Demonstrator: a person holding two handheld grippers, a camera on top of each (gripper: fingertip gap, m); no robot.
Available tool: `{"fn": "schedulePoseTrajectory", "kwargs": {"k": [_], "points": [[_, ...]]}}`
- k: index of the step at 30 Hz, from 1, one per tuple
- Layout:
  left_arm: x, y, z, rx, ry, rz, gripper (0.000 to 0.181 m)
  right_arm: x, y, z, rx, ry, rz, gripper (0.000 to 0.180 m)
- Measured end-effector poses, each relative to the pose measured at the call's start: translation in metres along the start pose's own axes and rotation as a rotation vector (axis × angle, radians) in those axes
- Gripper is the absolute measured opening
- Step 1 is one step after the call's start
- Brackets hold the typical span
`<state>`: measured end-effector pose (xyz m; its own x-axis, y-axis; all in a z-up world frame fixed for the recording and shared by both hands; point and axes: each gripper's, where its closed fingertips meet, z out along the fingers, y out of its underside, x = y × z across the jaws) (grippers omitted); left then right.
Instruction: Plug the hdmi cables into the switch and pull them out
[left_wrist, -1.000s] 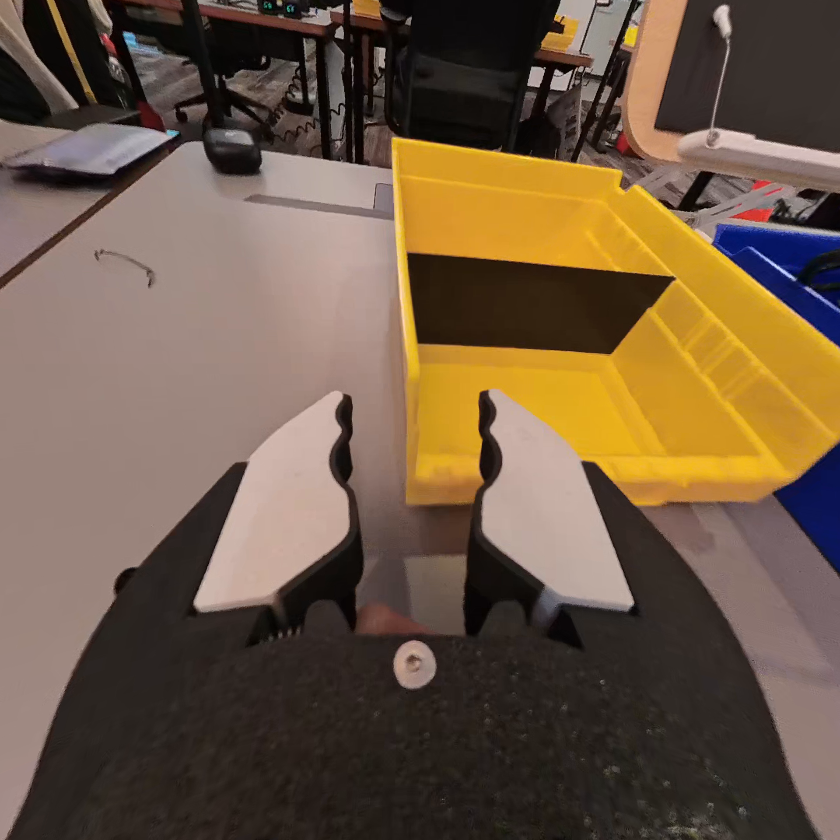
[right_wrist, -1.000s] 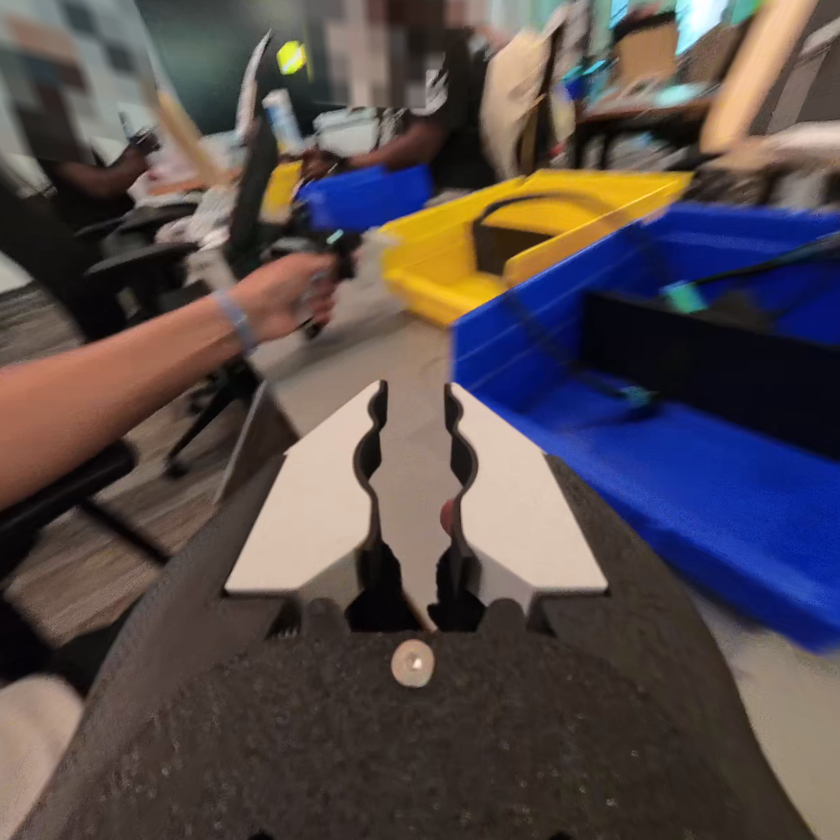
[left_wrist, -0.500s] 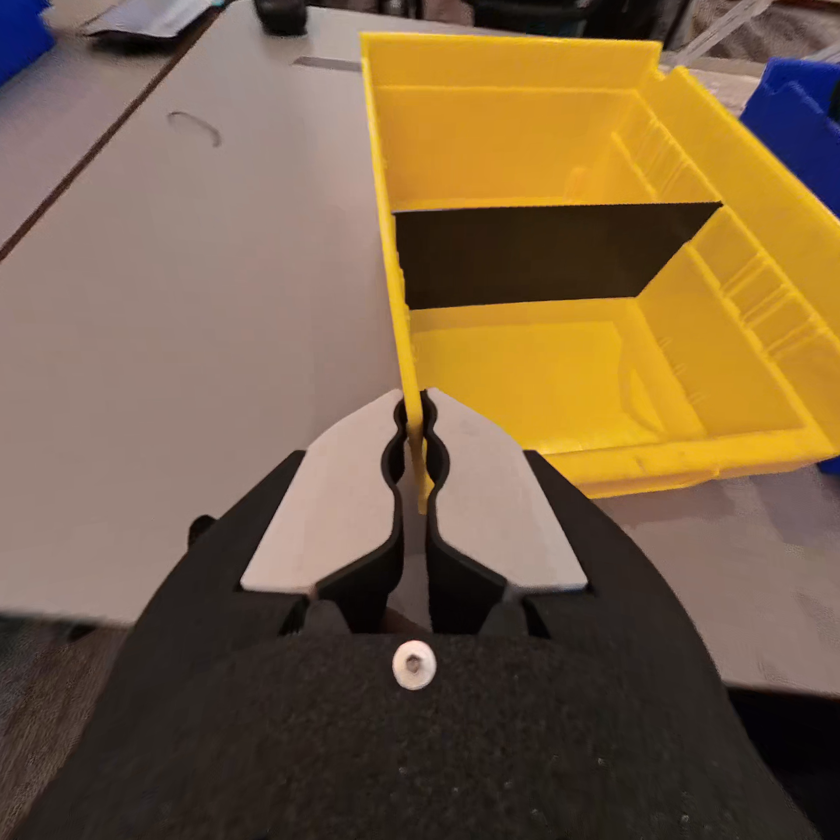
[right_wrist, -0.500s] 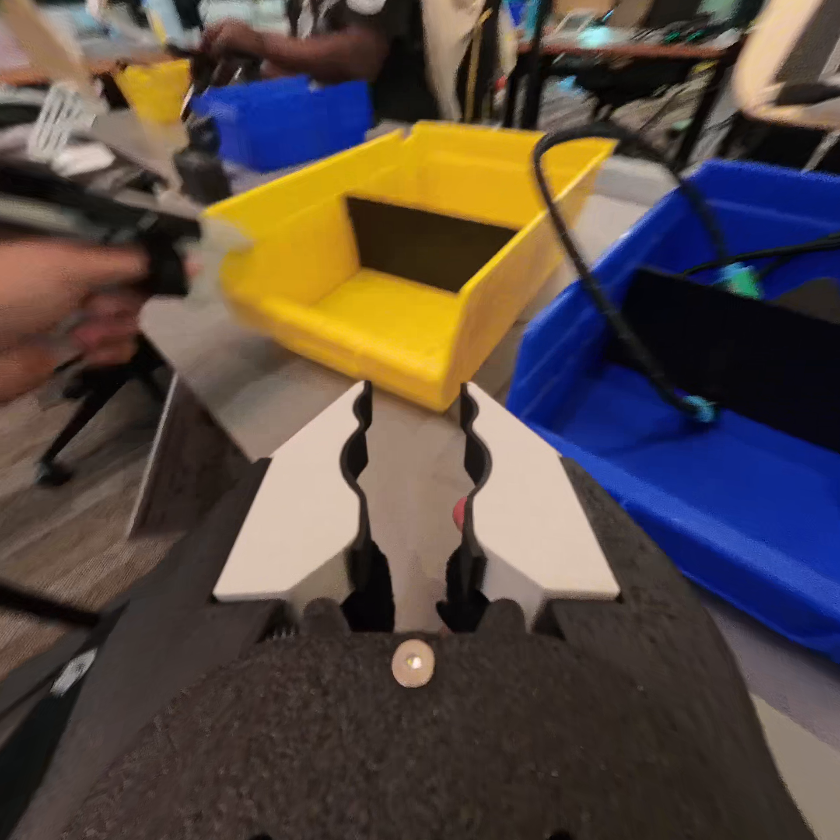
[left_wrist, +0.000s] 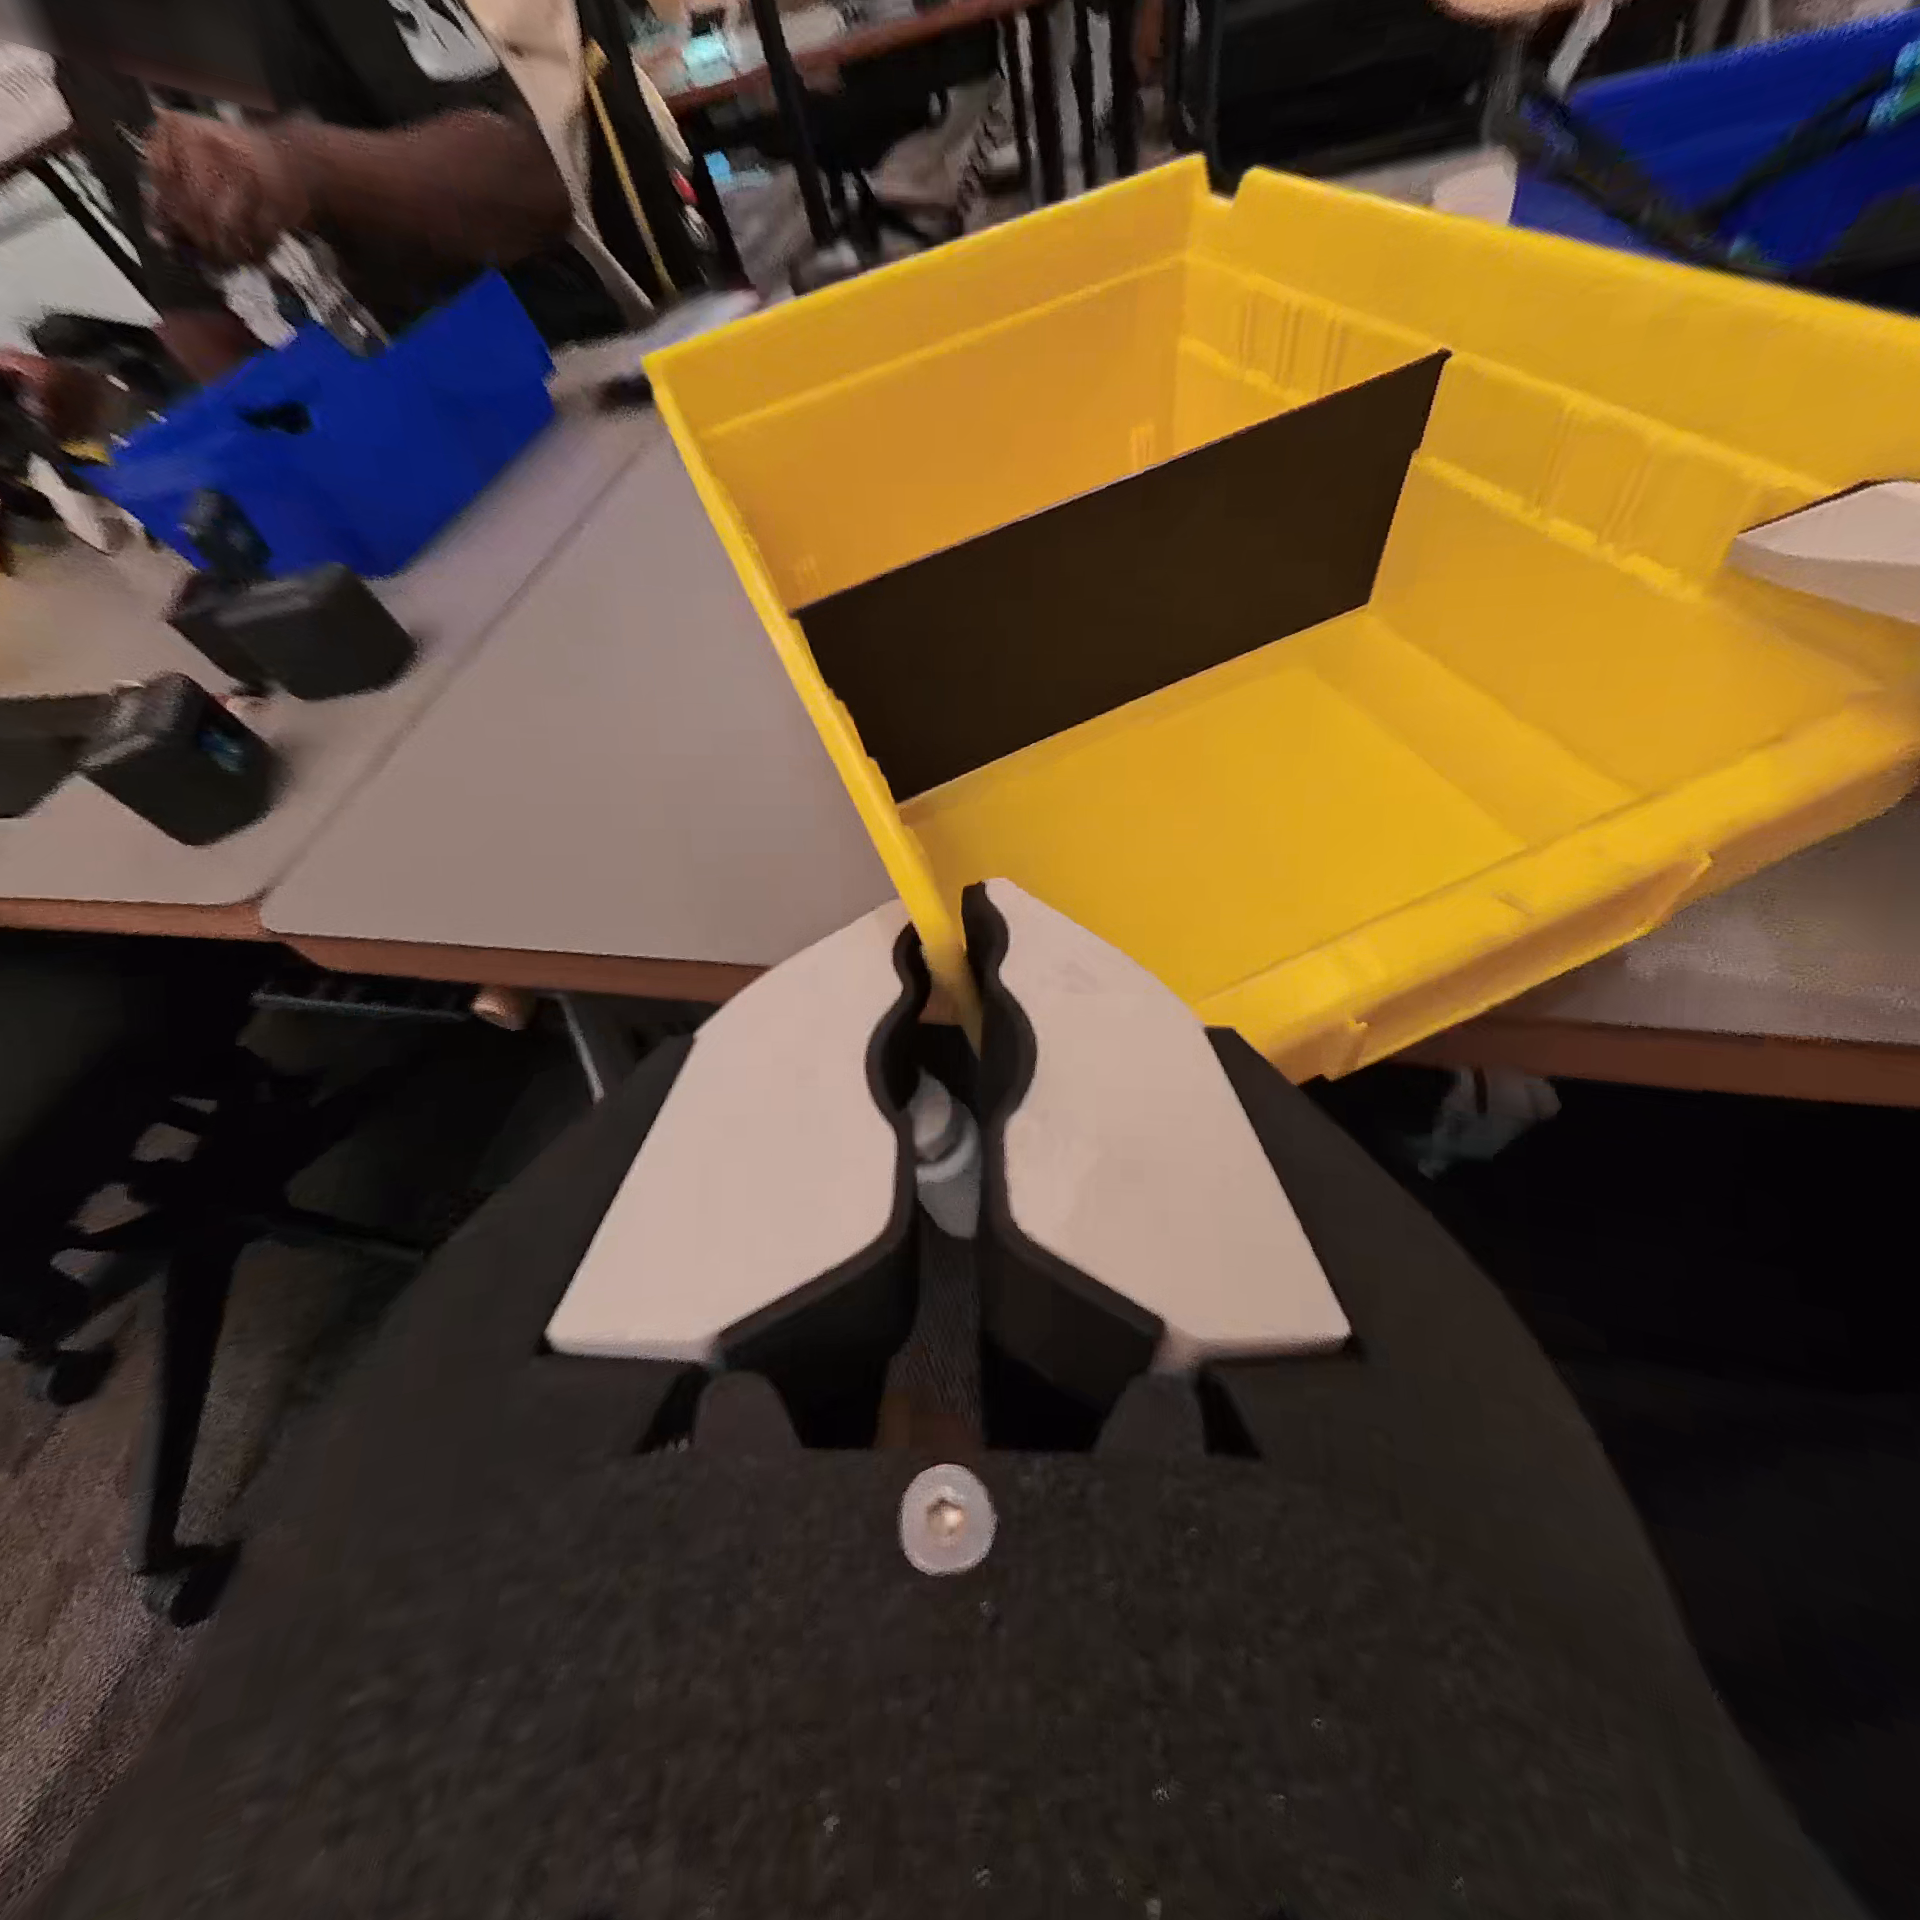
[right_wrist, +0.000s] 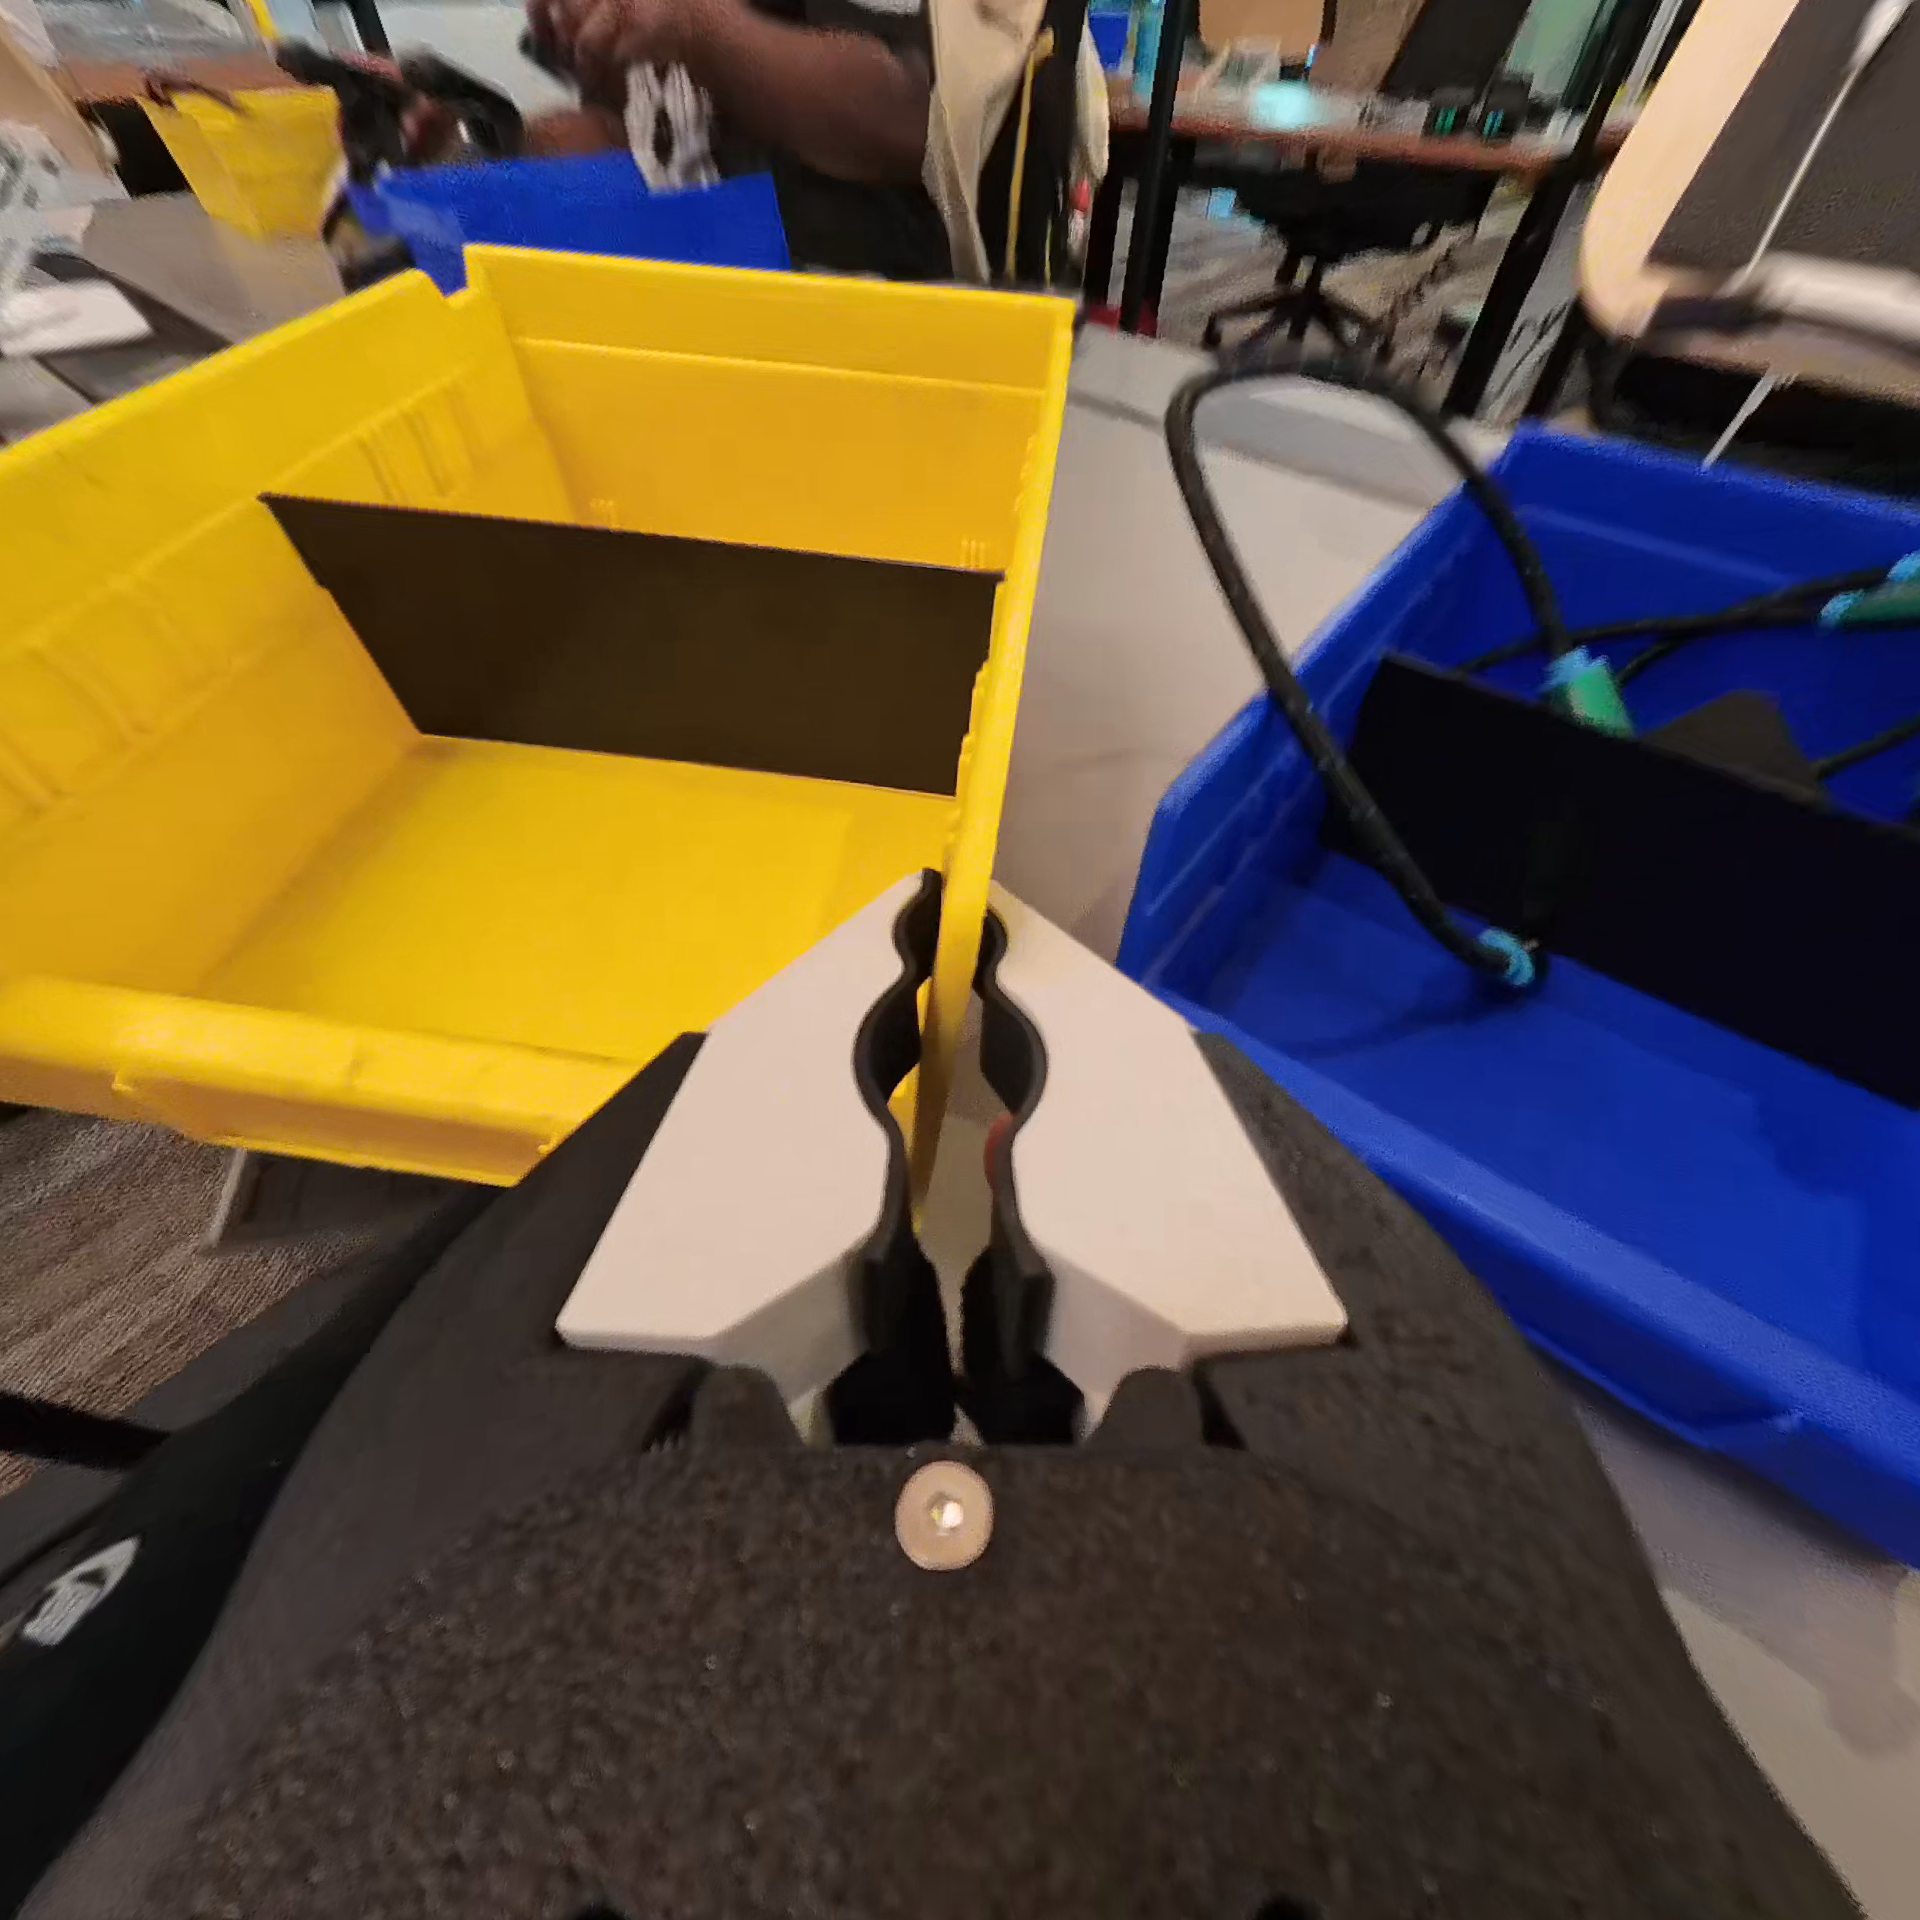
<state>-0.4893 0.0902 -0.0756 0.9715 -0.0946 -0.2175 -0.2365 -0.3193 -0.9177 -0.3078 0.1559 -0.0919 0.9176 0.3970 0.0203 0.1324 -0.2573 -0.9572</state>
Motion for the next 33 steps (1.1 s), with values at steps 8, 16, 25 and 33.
{"fn": "schedulePoseTrajectory", "kwargs": {"k": [8,16,25,33], "points": [[0.048,-0.155,-0.019,0.363,0.067,0.068,0.006,0.076,-0.133,-0.084,0.321,0.205,-0.075,0.003],[0.29,-0.289,0.004,0.542,0.399,0.111,0.006,0.307,-0.178,-0.235,0.412,0.662,0.001,0.003],[0.516,-0.189,0.104,0.254,0.431,0.259,0.005,0.498,0.04,-0.237,0.067,0.751,0.339,0.002],[0.549,-0.125,0.119,0.102,0.549,0.215,0.007,0.516,0.114,-0.224,-0.119,0.751,0.408,0.005]]}}
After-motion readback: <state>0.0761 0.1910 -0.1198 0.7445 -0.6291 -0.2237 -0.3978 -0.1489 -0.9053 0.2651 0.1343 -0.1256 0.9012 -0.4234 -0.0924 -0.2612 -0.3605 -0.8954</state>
